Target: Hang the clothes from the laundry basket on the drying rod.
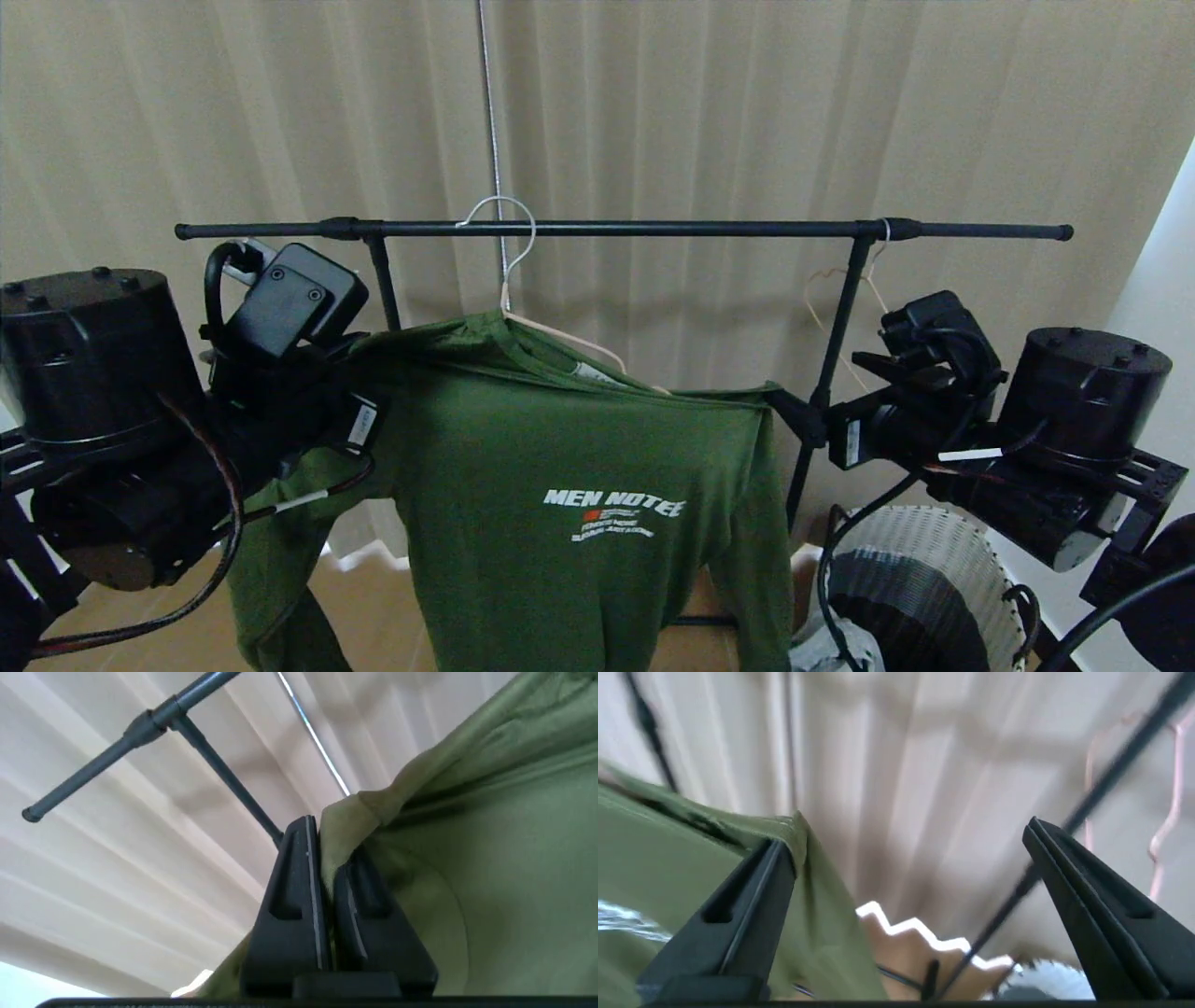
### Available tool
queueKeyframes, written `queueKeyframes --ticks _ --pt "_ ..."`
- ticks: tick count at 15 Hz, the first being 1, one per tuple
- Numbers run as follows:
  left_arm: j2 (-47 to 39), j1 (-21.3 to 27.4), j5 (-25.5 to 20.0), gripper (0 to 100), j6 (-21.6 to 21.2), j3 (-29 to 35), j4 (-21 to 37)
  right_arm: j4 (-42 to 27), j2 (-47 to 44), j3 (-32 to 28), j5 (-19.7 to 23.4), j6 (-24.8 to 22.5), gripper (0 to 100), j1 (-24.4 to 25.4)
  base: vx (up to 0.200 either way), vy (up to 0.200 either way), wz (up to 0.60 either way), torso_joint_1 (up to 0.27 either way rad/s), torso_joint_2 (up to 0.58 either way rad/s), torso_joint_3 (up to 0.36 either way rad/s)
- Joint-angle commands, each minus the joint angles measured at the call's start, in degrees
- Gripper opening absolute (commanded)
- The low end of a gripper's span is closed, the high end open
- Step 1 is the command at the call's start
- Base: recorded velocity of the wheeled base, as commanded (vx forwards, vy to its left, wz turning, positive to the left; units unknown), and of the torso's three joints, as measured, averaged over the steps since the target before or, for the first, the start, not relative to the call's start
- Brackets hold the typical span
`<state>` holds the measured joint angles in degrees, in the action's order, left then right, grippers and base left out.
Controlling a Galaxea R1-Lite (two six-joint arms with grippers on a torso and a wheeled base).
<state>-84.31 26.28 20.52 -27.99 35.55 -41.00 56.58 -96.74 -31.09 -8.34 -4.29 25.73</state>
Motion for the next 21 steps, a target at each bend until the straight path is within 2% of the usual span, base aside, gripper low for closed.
queueKeyframes --ticks 1,4,6,8,11,17,21 --pt "-1.91 0.0 0.23 0 0.13 0.14 -2.16 0.11 2.61 0.76 0.78 -0.02 100 4.06 0.0 0.0 0.0 0.0 0.0 0.0" --pt "-5.78 0.17 5.41 0 0.3 0.14 -11.3 0.11 4.02 0.59 1.04 -0.72 100 9.42 0.0 0.0 0.0 0.0 0.0 0.0" --pt "-7.54 0.26 5.5 0 0.57 -0.04 -14.11 0.11 3.67 -1.08 1.04 -3.36 100 10.21 0.0 0.0 0.0 0.0 0.0 0.0" --pt "-8.06 0.44 5.5 0 0.74 0.05 -14.81 -1.21 3.32 -3.54 1.04 -5.2 100 10.21 0.0 0.0 0.0 0.0 0.0 0.0" --pt "-9.56 0.7 5.5 0 0.74 -0.04 -17.27 -8.32 3.67 -8.2 1.04 -6.26 100 10.3 0.0 0.0 0.0 0.0 0.0 0.0" --pt "-9.64 4.74 5.59 0 0.83 -0.04 -19.47 -13.16 -2.04 -16.37 0.87 -12.14 100 10.74 0.0 0.0 0.0 0.0 0.0 0.0" --pt "-9.29 7.47 5.59 0 0.74 -0.3 -20.44 -14.65 -5.91 -22.18 0.34 -13.29 100 12.23 0.0 0.0 0.0 0.0 0.0 0.0"
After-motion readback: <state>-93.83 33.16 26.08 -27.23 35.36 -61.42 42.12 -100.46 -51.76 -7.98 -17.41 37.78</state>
